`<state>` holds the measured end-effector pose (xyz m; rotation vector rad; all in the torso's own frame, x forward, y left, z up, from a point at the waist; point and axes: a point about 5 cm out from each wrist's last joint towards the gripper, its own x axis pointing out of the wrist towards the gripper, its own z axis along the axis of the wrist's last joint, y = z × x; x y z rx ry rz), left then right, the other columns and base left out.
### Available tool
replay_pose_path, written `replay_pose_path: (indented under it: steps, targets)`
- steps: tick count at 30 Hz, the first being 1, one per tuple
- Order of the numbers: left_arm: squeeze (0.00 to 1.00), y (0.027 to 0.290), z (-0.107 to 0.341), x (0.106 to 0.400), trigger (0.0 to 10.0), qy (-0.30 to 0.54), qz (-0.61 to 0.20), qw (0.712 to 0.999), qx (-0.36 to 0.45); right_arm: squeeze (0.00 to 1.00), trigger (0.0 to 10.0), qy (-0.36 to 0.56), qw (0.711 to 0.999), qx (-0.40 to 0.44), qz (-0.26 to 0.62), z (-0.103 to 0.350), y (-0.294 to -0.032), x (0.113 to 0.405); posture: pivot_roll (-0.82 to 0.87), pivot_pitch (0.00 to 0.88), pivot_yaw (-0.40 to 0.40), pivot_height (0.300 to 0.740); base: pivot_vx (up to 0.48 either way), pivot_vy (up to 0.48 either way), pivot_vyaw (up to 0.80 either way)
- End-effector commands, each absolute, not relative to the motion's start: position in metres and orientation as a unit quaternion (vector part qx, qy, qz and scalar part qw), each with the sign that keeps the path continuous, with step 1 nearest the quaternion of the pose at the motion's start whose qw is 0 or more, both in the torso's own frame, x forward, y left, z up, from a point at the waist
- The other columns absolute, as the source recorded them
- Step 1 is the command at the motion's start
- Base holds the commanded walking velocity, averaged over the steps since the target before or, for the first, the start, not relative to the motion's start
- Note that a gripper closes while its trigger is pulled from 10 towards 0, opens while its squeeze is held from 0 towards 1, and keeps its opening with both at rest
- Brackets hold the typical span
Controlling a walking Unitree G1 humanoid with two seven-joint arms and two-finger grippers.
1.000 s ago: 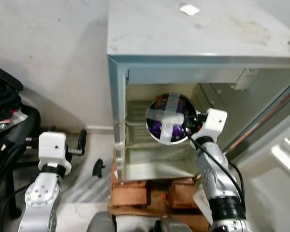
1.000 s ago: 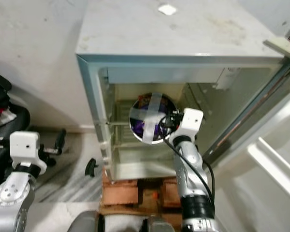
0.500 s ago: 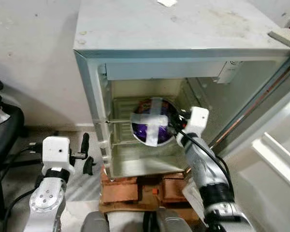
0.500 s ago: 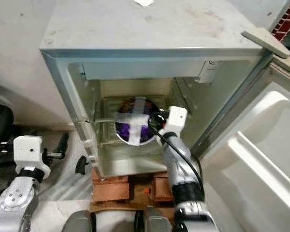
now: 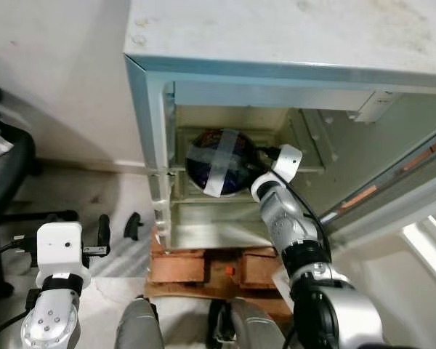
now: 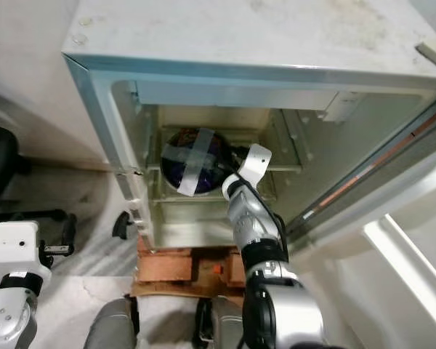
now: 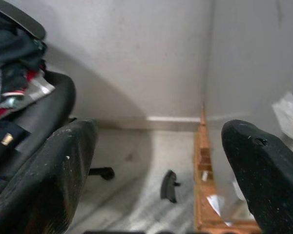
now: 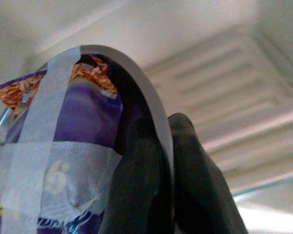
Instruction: Restocking fridge
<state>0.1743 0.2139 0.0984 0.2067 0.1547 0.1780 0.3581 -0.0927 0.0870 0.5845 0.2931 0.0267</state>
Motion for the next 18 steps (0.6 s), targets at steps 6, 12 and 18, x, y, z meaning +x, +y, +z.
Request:
replay_pose_path:
  steps: [6,12,18]
  targets:
    - [0.00,0.210,0.100,0.163,10.0,0.091,0.095,0.986,0.105,0.00,10.0,0.152,0.917,0.367,-0.044,0.098,-0.090,0.371,0.27,0.303,-0.177,0.740,0.000,0.000,0.00]
    - [0.00,0.208,0.101,0.157,10.0,0.097,0.104,0.985,0.102,0.00,10.0,0.157,0.901,0.401,-0.051,0.112,-0.071,0.378,0.28,0.324,-0.204,0.740,0.000,0.000,0.00]
    - [0.00,0.204,0.100,0.149,10.0,0.105,0.111,0.984,0.097,0.00,10.0,0.174,0.888,0.424,-0.045,0.117,-0.047,0.376,0.28,0.336,-0.224,0.740,0.000,0.000,0.00]
